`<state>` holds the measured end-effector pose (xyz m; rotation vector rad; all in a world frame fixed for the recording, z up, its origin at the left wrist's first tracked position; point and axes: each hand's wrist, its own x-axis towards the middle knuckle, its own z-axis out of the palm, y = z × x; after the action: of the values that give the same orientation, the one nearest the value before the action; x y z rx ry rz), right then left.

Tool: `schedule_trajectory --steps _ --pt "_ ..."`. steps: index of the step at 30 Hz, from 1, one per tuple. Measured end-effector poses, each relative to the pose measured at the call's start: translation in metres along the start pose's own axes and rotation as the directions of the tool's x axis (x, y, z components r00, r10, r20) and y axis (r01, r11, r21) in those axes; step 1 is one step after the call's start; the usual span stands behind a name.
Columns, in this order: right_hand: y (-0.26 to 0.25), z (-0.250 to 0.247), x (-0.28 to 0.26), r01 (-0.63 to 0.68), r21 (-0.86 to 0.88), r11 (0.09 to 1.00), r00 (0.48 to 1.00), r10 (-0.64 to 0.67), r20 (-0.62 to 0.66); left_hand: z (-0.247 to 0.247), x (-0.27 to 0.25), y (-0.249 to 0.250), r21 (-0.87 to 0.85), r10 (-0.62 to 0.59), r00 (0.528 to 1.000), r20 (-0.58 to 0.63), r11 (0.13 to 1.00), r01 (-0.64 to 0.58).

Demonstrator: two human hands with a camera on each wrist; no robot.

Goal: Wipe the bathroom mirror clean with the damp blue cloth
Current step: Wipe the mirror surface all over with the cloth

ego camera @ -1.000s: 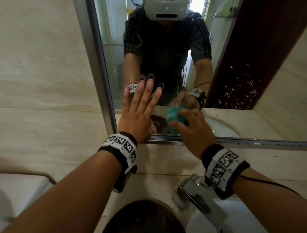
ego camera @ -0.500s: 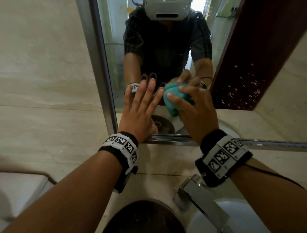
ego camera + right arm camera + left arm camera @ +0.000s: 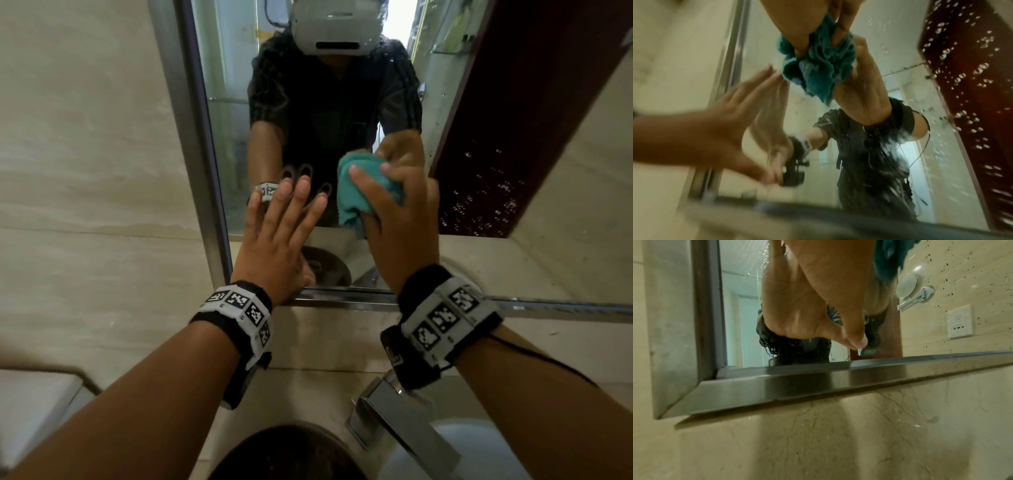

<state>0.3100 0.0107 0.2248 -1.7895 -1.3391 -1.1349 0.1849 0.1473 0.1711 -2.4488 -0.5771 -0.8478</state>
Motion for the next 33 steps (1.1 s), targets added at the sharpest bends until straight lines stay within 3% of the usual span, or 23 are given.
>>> schedule_trajectory --steps 2,4,6,8,10,12,14,16,17,19,21,22,23,25,26,28,29,31,32,33 --pt "-0.004 0.011 -0.03 0.137 -0.044 0.99 0.981 -0.13 0.145 0.001 -0.001 -0.001 0.004 0.001 1.0 -0.002 1.0 -0.001" --pt "0.001 0.012 -0.061 0.273 -0.041 0.961 0.899 -0.239 0.367 -0.002 -0.002 -0.001 0.006 0.003 1.0 0.0 1.0 -0.003" --pt "0.008 0.005 -0.062 0.272 -0.011 0.962 0.864 -0.239 0.444 -0.009 -0.004 -0.002 -0.004 0.016 1.0 -0.002 1.0 -0.016" --pt "0.002 -0.006 -0.037 0.083 0.05 0.995 0.923 -0.096 0.371 -0.019 -0.005 -0.008 -0.023 0.041 0.999 -0.012 0.999 -0.041" --pt "-0.007 -0.015 0.001 -0.023 0.045 0.999 0.985 0.015 0.175 -0.028 -0.005 -0.015 -0.062 0.04 0.999 -0.022 0.997 -0.041" --pt "-0.013 -0.02 0.032 -0.033 0.026 0.999 0.999 0.033 -0.024 -0.03 -0.004 -0.018 -0.058 0.008 1.0 0.016 0.998 -0.007" --pt "-0.022 -0.016 0.036 -0.023 -0.003 1.0 0.998 0.023 -0.057 -0.025 -0.004 -0.016 -0.03 -0.017 0.998 0.061 0.999 0.019" --pt "-0.024 0.003 0.004 0.14 -0.097 0.985 0.984 -0.127 0.128 -0.018 -0.004 -0.013 -0.026 -0.038 0.998 0.058 0.999 0.039" --pt "-0.022 0.011 -0.022 0.24 -0.106 0.965 0.936 -0.201 0.288 -0.017 -0.003 -0.013 -0.023 -0.041 0.998 0.052 0.999 0.042" --pt "-0.008 0.014 -0.069 0.341 -0.036 0.939 0.792 -0.266 0.549 -0.017 -0.003 -0.014 -0.023 -0.033 0.997 0.067 0.999 0.034" --pt "0.005 0.006 -0.083 0.333 -0.012 0.943 0.735 -0.251 0.63 -0.018 -0.004 -0.015 -0.013 -0.027 0.995 0.096 1.0 0.029" --pt "0.008 0.0 -0.074 0.301 -0.024 0.953 0.741 -0.218 0.635 -0.019 -0.003 -0.015 -0.009 -0.031 0.995 0.1 0.999 0.032" --pt "0.008 -0.004 -0.06 0.239 -0.029 0.971 0.789 -0.177 0.588 -0.019 -0.002 -0.015 -0.011 -0.038 0.994 0.099 0.999 0.039" --pt "0.009 -0.014 -0.019 0.171 -0.076 0.982 0.919 -0.132 0.371 -0.019 -0.002 -0.014 -0.026 -0.042 0.995 0.093 0.999 0.045" --pt "0.008 -0.02 0.0 0.144 -0.084 0.986 0.955 -0.117 0.273 -0.018 -0.002 -0.013 -0.031 -0.042 0.995 0.089 0.999 0.045" --pt "0.01 -0.022 0.018 0.165 -0.16 0.973 0.98 -0.144 0.134 -0.018 -0.003 -0.013 -0.033 -0.048 0.996 0.077 0.998 0.051" --pt "0.012 -0.018 0.014 0.17 -0.196 0.966 0.98 -0.145 0.137 -0.017 -0.003 -0.012 -0.034 -0.055 0.996 0.071 0.998 0.057" --pt "0.015 -0.006 -0.019 0.152 -0.135 0.979 0.947 -0.104 0.305 -0.017 -0.003 -0.009 -0.031 -0.068 0.996 0.063 0.997 0.07" --pt "0.016 0.0 -0.043 0.227 -0.096 0.969 0.89 -0.167 0.424 -0.018 -0.003 -0.008 -0.024 -0.073 0.995 0.069 0.997 0.074" --pt "0.013 0.0 -0.064 0.323 -0.03 0.946 0.786 -0.25 0.566 -0.02 -0.003 -0.006 -0.015 -0.076 0.994 0.078 0.997 0.078"
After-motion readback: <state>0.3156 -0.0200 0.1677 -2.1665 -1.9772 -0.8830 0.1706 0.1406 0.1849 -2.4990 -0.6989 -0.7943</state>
